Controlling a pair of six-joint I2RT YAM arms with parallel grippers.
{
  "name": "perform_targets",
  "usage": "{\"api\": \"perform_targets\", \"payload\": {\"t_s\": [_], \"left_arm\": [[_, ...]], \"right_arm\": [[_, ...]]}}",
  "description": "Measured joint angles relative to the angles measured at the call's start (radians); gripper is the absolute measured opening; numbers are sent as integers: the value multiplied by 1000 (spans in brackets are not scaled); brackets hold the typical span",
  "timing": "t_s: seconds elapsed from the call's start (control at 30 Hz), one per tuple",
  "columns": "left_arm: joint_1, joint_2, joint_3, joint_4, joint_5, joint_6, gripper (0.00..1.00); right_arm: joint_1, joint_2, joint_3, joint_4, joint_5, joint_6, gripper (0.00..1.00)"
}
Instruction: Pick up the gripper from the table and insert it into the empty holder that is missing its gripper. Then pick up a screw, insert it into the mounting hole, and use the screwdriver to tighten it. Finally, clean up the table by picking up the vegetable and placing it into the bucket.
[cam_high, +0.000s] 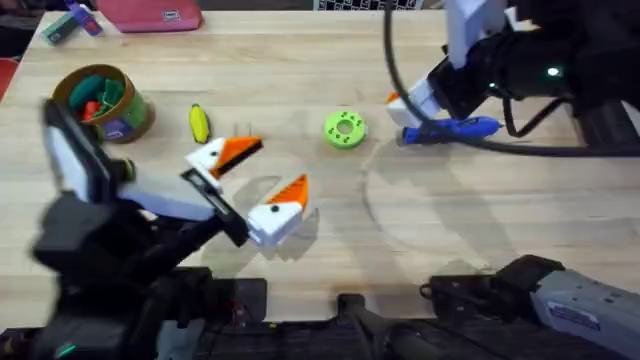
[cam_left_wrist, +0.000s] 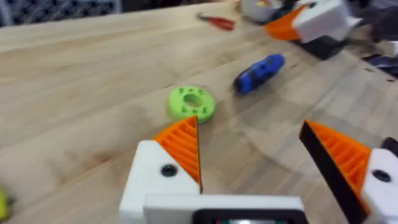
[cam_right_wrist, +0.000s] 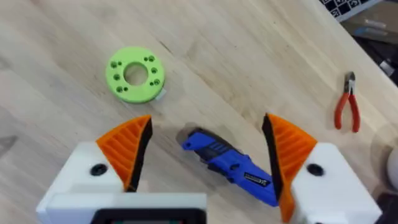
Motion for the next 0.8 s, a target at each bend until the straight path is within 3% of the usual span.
{"api": "perform_targets", "payload": {"t_s": [0.17,0.37,0.57,0.7,0.8], "left_arm": [[0,169,289,-274,-207,69,985],[0,433,593,-511,-402,101,985],[1,643,781,-578,-489,107,985],[1,704,846,-584,-525,106,985],[1,749,907,-626,-593,75,985]], "right_arm": [[0,-46,0,0,0,121,994],[0,-51,0,0,0,176,994],[0,-51,0,-2,0,189,994],[0,-51,0,-6,0,192,994],[0,-51,0,-7,0,193,994]]}}
